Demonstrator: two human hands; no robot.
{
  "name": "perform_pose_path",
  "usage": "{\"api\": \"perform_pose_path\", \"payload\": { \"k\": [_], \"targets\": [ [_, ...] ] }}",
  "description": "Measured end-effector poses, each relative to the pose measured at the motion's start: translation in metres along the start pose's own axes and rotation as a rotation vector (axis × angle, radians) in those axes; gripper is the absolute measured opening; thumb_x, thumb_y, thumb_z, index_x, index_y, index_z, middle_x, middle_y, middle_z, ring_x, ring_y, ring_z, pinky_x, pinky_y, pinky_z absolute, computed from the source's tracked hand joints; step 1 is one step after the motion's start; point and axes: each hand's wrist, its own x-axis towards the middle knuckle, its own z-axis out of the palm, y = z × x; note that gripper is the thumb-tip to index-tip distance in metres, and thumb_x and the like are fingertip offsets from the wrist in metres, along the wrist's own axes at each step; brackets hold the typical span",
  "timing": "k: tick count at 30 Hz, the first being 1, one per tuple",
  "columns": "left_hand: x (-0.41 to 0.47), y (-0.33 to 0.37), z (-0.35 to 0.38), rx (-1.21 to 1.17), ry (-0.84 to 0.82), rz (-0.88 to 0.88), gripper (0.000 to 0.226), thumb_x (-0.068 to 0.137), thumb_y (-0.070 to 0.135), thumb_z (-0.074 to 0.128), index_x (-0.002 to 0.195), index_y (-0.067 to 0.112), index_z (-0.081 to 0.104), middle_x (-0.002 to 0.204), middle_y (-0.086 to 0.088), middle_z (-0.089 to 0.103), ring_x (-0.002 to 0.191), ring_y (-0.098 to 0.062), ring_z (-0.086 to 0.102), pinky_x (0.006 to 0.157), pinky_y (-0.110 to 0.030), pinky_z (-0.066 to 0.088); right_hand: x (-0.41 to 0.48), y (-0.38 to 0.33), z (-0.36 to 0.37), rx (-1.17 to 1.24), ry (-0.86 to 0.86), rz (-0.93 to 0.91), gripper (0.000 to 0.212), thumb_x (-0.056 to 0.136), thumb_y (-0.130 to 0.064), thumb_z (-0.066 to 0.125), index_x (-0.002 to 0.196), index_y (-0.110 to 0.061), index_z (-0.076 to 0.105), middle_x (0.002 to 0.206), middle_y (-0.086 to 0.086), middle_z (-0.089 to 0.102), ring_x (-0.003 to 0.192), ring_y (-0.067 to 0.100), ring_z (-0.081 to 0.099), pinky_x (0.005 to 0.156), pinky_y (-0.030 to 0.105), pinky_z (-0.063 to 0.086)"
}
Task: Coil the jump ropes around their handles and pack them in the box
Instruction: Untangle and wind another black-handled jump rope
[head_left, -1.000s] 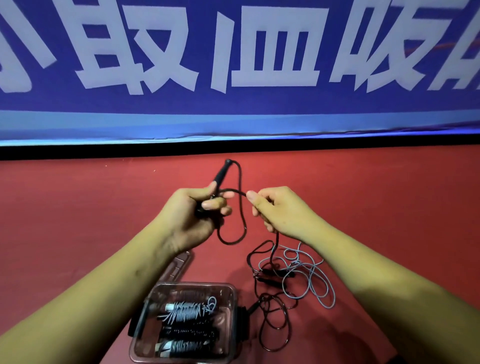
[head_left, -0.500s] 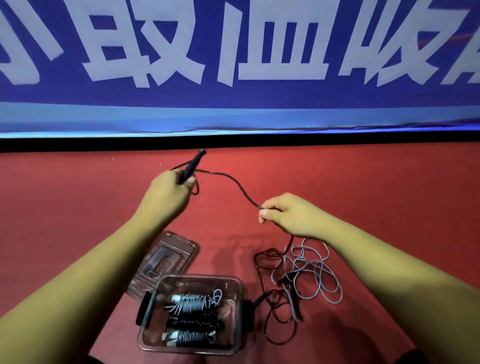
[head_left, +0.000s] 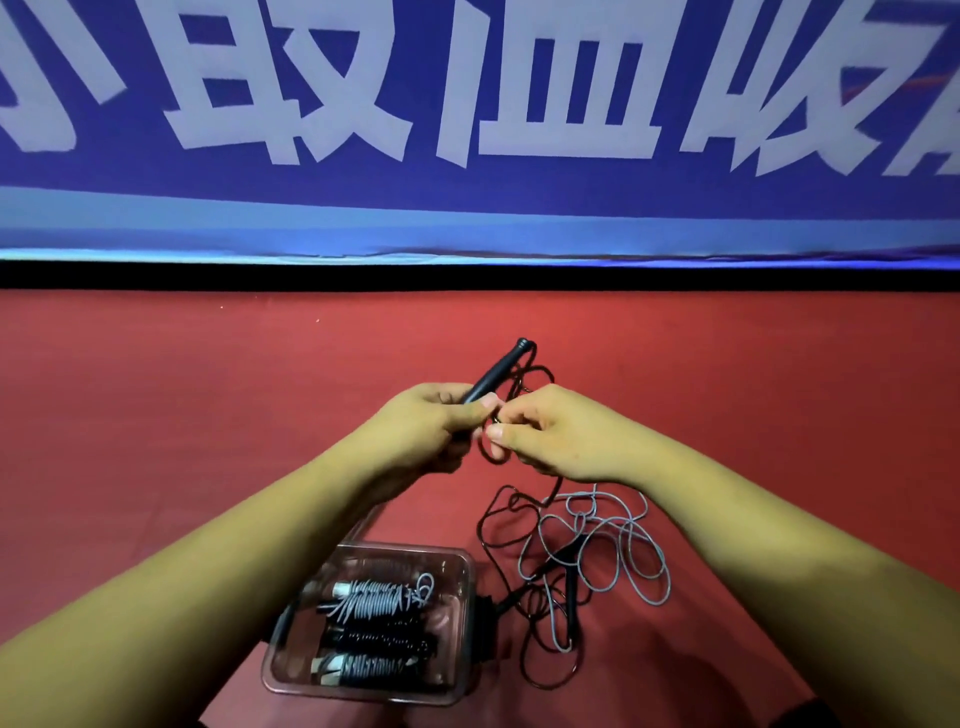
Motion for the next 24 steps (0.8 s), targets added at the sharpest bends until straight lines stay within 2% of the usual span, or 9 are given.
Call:
{"api": "perform_pose_path", "payload": {
  "k": [3, 7, 10, 12, 14, 17, 20, 22, 24],
  "targets": [
    [0.005, 0.009, 0.014, -0.173, 0.089, 0.027, 0.016, 0.098, 0.004, 0.049, 0.083, 0.007, 0.052, 0.051, 0.001, 0.039, 0.038, -0.008, 0.02, 0.041, -0.019, 0.011, 0.002, 0.005, 0.0, 0.098, -0.031, 0.028, 0.026, 0.099, -0.022, 0.054, 0.085, -0.005, 0.067, 0.052, -0.005, 0.052, 0.051, 0.015, 0.052, 0.056, 0.028, 0.046],
    [0.013, 0.032, -0.017, -0.564, 0.329, 0.184, 0.021, 0.096, -0.001, 0.043, 0.079, 0.012, 0.046, 0.049, 0.005, 0.035, 0.036, -0.004, 0.027, 0.034, -0.013, 0.02, -0.003, 0.033, -0.003, 0.16, -0.211, 0.183, 0.021, 0.1, -0.007, 0.048, 0.086, -0.003, 0.062, 0.062, 0.004, 0.061, 0.079, 0.026, 0.067, 0.077, 0.033, 0.051],
    [0.012, 0.041, -0.064, -0.733, 0.507, 0.232, 0.024, 0.098, 0.0, 0.042, 0.077, 0.013, 0.043, 0.048, 0.005, 0.034, 0.037, -0.004, 0.031, 0.035, -0.013, 0.023, -0.01, 0.059, -0.002, 0.015, -0.266, 0.344, 0.025, 0.1, -0.01, 0.047, 0.081, -0.01, 0.063, 0.072, 0.01, 0.068, 0.076, 0.025, 0.059, 0.075, 0.037, 0.043],
    [0.007, 0.038, -0.084, -0.707, 0.569, 0.164, 0.023, 0.098, 0.0, 0.04, 0.079, 0.012, 0.046, 0.047, 0.005, 0.036, 0.037, -0.004, 0.033, 0.036, -0.013, 0.025, -0.008, 0.063, 0.001, 0.035, -0.198, 0.368, 0.027, 0.101, -0.01, 0.045, 0.08, -0.008, 0.062, 0.065, 0.007, 0.064, 0.071, 0.026, 0.061, 0.072, 0.038, 0.045],
    [0.005, 0.028, -0.084, -0.552, 0.538, -0.041, 0.023, 0.098, 0.0, 0.036, 0.082, 0.009, 0.049, 0.045, 0.004, 0.039, 0.034, -0.004, 0.036, 0.034, -0.013, 0.028, -0.004, 0.051, 0.003, 0.161, -0.086, 0.329, 0.026, 0.102, -0.008, 0.043, 0.082, -0.005, 0.06, 0.055, 0.003, 0.053, 0.059, 0.024, 0.06, 0.068, 0.036, 0.048],
    [0.001, 0.013, -0.058, -0.382, 0.278, -0.327, 0.022, 0.104, 0.015, 0.041, 0.088, 0.005, 0.052, 0.044, 0.004, 0.039, 0.032, -0.004, 0.038, 0.03, -0.012, 0.028, 0.005, 0.023, 0.007, 0.19, 0.027, 0.239, 0.027, 0.101, -0.012, 0.045, 0.084, -0.005, 0.064, 0.053, 0.0, 0.044, 0.047, 0.014, 0.045, 0.055, 0.027, 0.042],
    [-0.003, 0.009, -0.022, -0.37, 0.063, -0.341, 0.028, 0.099, 0.032, 0.051, 0.096, 0.004, 0.055, 0.047, 0.005, 0.031, 0.033, -0.003, 0.029, 0.03, -0.013, 0.02, 0.008, -0.003, 0.014, 0.123, -0.019, 0.186, 0.026, 0.099, -0.013, 0.049, 0.085, -0.001, 0.068, 0.054, -0.005, 0.048, 0.044, 0.008, 0.038, 0.049, 0.025, 0.034],
    [-0.002, 0.007, -0.006, -0.314, 0.04, -0.276, 0.022, 0.097, 0.027, 0.056, 0.1, 0.006, 0.054, 0.046, 0.005, 0.031, 0.032, -0.005, 0.026, 0.033, -0.013, 0.016, 0.006, -0.015, 0.021, 0.13, -0.124, 0.157, 0.029, 0.1, -0.012, 0.049, 0.092, 0.012, 0.063, 0.045, -0.012, 0.051, 0.04, 0.003, 0.037, 0.047, 0.023, 0.032],
    [-0.002, 0.007, -0.002, -0.257, 0.045, -0.236, 0.01, 0.097, 0.015, 0.055, 0.099, 0.005, 0.056, 0.043, 0.004, 0.032, 0.031, -0.006, 0.024, 0.034, -0.014, 0.014, 0.007, -0.02, 0.023, 0.142, -0.159, 0.13, 0.031, 0.101, -0.013, 0.049, 0.094, 0.013, 0.063, 0.041, -0.013, 0.048, 0.041, 0.005, 0.037, 0.049, 0.024, 0.033]
  ]
}}
